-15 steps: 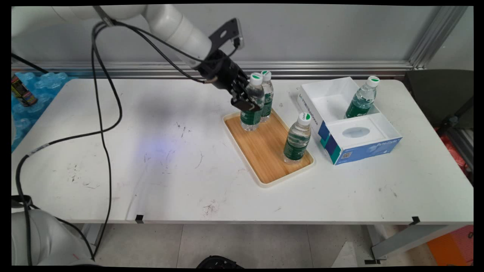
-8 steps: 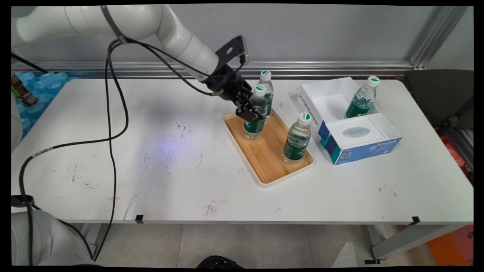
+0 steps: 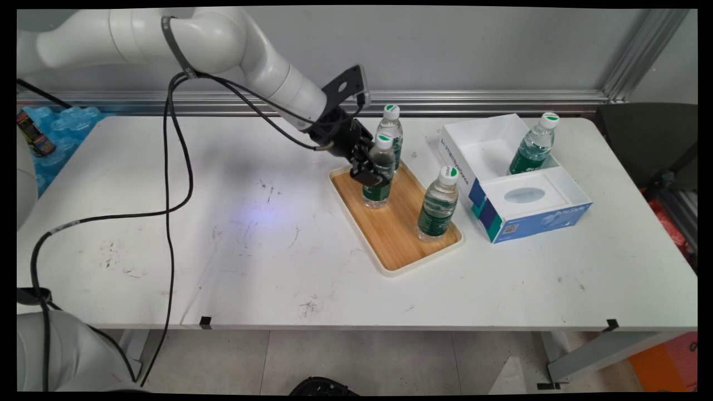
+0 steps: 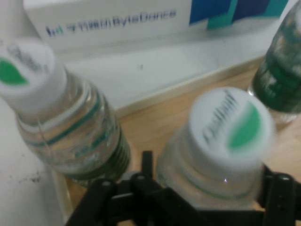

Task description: Place the picked object on the tray

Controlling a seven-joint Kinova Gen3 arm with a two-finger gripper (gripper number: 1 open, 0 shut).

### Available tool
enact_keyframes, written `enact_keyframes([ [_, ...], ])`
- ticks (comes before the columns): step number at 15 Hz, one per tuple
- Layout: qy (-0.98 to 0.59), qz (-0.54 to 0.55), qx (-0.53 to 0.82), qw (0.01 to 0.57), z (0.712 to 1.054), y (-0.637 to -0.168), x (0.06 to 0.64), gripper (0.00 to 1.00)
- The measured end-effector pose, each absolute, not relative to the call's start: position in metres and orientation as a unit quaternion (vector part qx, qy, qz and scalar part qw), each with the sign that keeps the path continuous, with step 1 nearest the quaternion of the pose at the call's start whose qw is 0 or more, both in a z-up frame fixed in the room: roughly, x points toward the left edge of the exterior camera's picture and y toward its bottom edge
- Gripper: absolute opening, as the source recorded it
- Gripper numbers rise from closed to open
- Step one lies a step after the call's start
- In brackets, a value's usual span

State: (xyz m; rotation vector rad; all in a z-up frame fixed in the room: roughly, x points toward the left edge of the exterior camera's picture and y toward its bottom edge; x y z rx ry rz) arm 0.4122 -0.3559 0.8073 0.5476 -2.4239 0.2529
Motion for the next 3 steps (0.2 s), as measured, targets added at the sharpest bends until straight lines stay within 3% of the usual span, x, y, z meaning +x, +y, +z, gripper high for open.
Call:
enact_keyframes([
  [3,-0.92,0.096,0.208,0.318,0.8047,-0.3567,0.4117,1.0],
])
